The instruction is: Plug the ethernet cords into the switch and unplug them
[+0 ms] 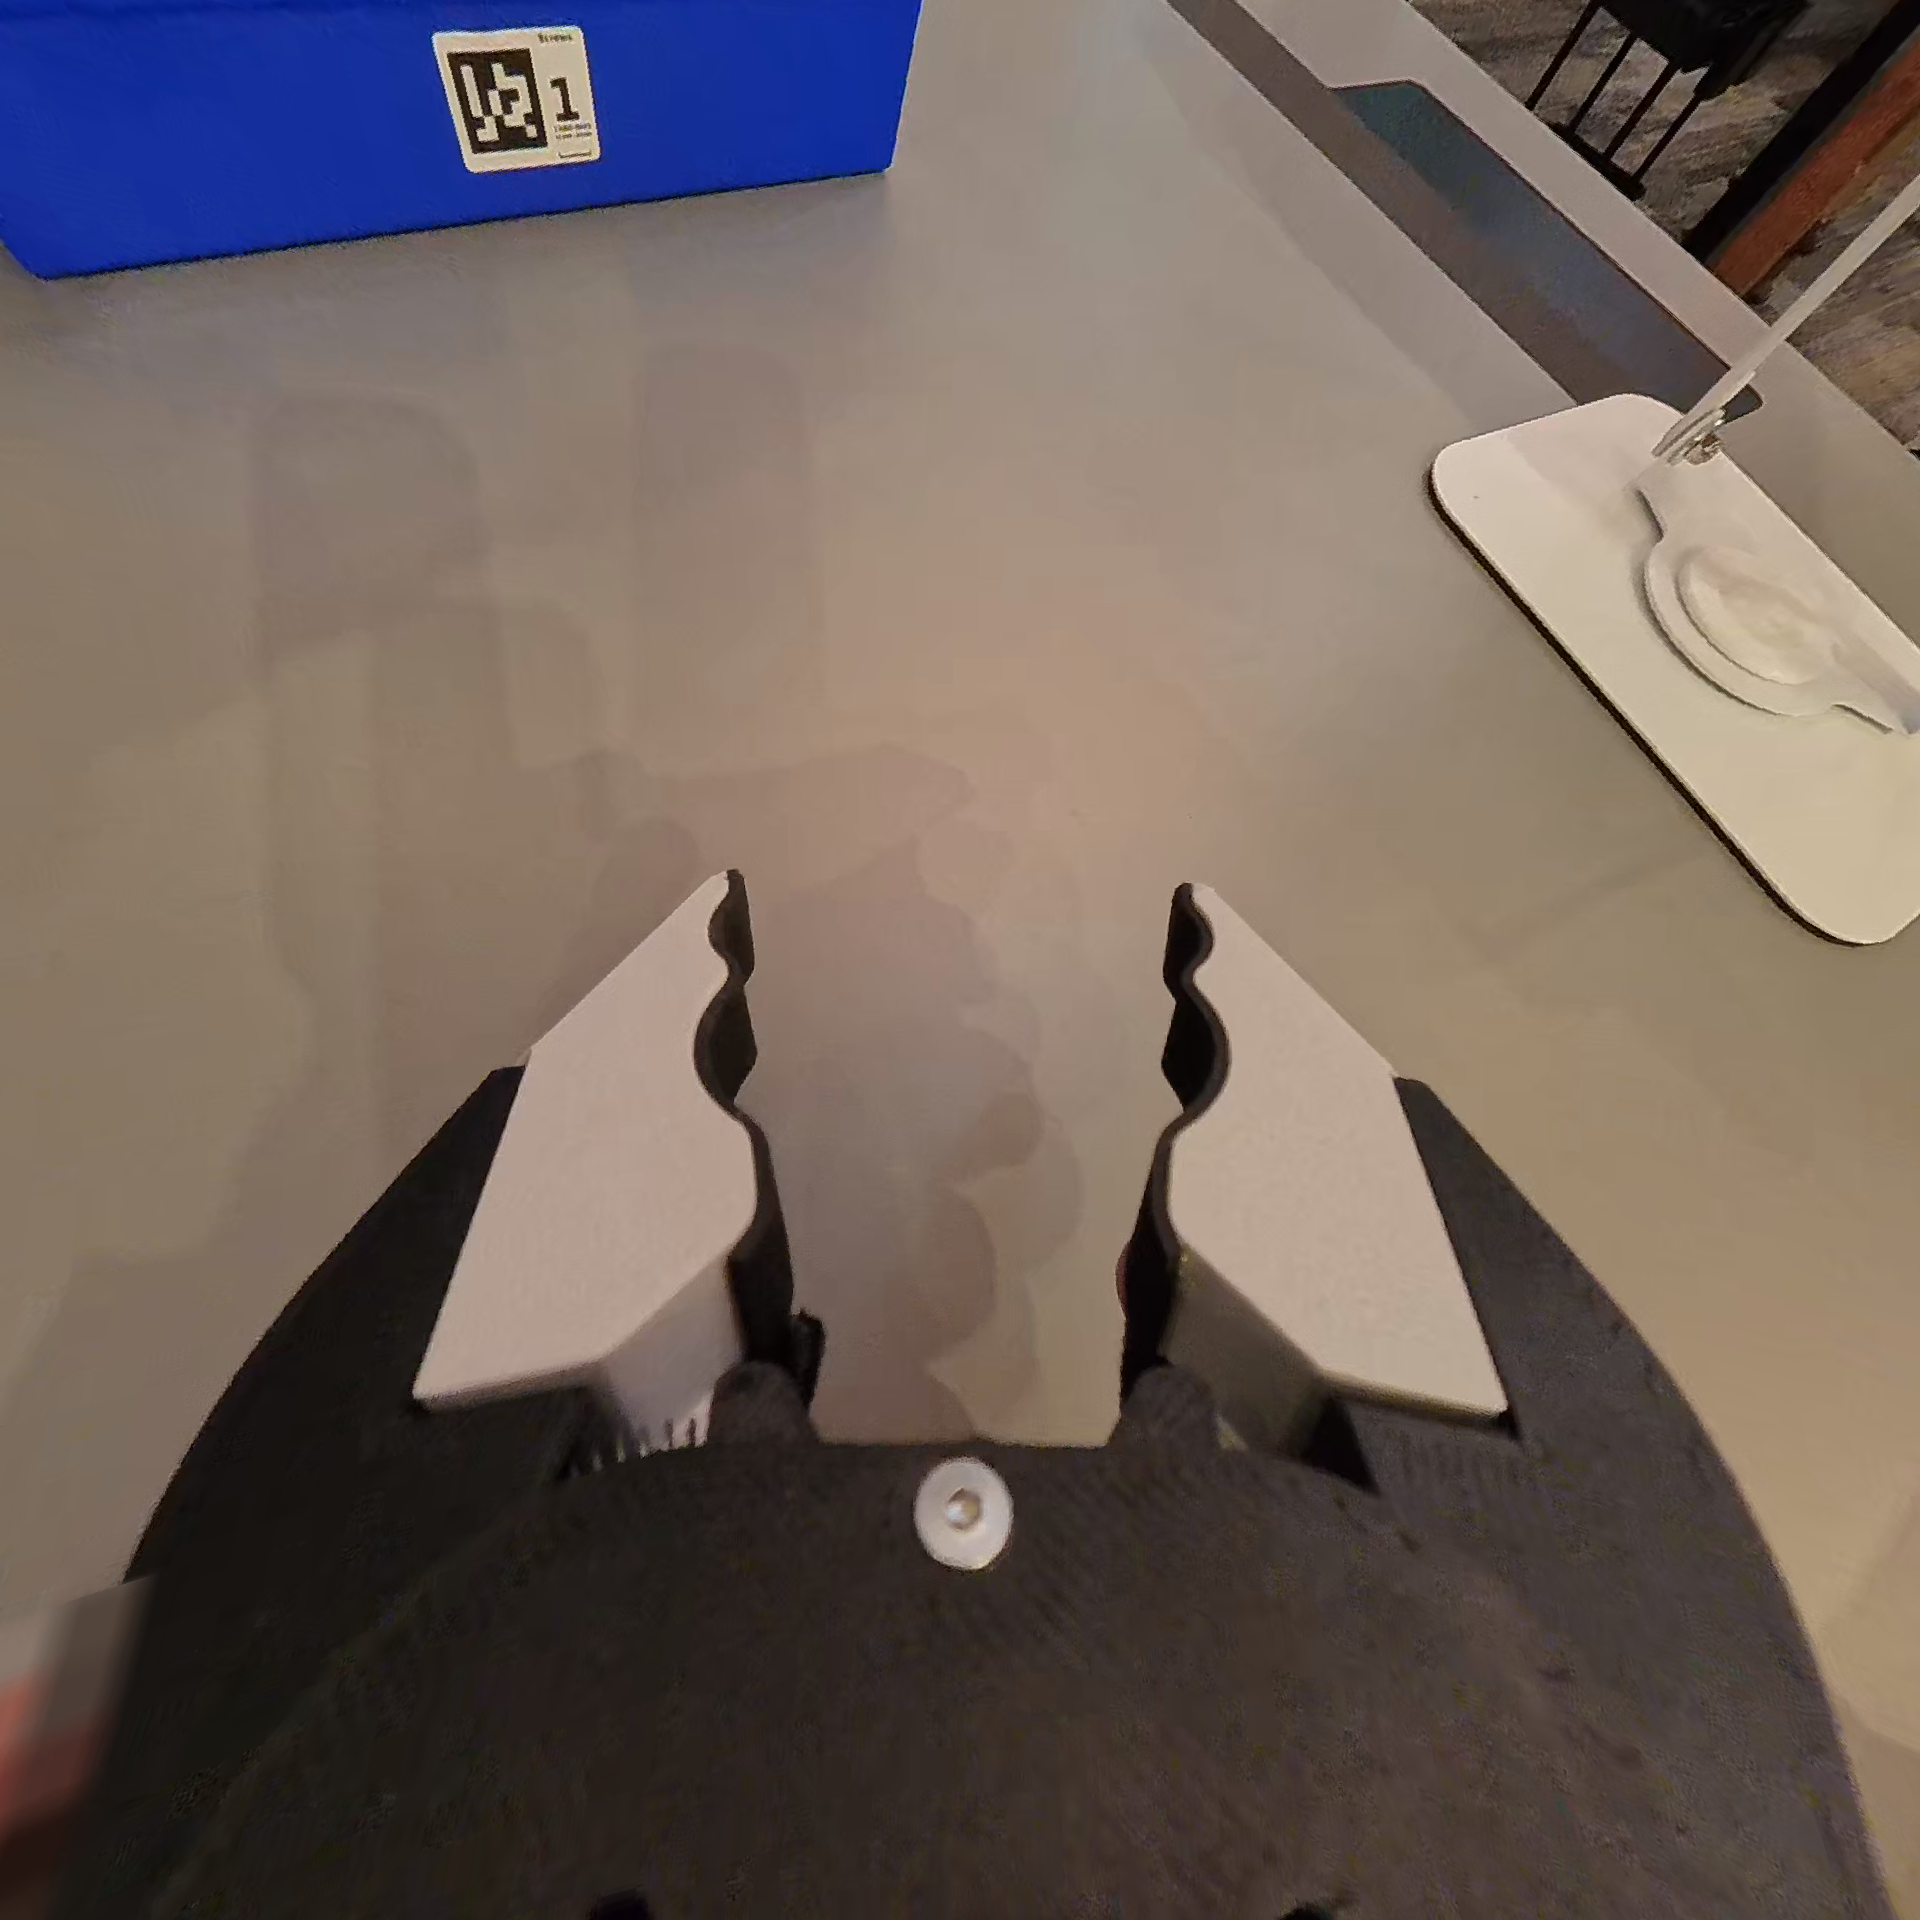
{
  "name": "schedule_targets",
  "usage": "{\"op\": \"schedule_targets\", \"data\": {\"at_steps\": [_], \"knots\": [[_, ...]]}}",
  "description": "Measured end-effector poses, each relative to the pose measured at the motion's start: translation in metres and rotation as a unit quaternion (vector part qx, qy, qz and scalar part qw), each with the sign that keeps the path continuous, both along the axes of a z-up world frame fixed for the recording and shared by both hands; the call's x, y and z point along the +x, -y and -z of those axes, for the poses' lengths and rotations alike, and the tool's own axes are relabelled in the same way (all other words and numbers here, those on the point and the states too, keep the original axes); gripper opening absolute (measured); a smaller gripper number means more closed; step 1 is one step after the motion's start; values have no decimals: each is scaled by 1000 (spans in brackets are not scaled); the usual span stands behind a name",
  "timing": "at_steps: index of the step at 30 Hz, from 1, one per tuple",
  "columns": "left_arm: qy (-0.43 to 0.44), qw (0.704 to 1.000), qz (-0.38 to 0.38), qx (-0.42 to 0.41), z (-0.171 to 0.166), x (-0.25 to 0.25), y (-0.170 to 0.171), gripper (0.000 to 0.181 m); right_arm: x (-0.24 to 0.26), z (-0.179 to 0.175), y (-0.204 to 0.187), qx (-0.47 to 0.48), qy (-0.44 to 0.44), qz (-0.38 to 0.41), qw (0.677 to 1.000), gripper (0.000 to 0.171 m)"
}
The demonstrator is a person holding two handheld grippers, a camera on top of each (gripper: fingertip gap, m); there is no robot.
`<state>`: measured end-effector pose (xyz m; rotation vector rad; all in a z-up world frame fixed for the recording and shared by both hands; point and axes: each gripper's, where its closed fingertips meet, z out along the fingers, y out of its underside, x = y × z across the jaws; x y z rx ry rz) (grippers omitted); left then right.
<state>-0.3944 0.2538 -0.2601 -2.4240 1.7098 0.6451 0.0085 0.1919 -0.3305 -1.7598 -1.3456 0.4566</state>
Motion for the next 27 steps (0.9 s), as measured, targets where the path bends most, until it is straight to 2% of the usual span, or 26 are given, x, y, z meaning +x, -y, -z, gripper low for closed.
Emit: {"op": "schedule_targets", "data": {"at_steps": [5, 8, 18, 27], "knots": [[-16, 999, 8, 29, 2, 0, -5, 45, -2, -1, 2, 1, 0, -5, 1000, 77], [-21, 999, 13, 37, 1, 1, -2, 40, -2, -1, 3, 3, 2, -8, 1000, 77], [-46, 987, 35, 149, -41, 5, 8, 37, -3, -2, 4, 5, 0, -10, 1000, 77], [-37, 959, 30, 278, -92, 10, 34, 37, -5, -2, 7, 6, 3, -14, 1000, 76]]}}
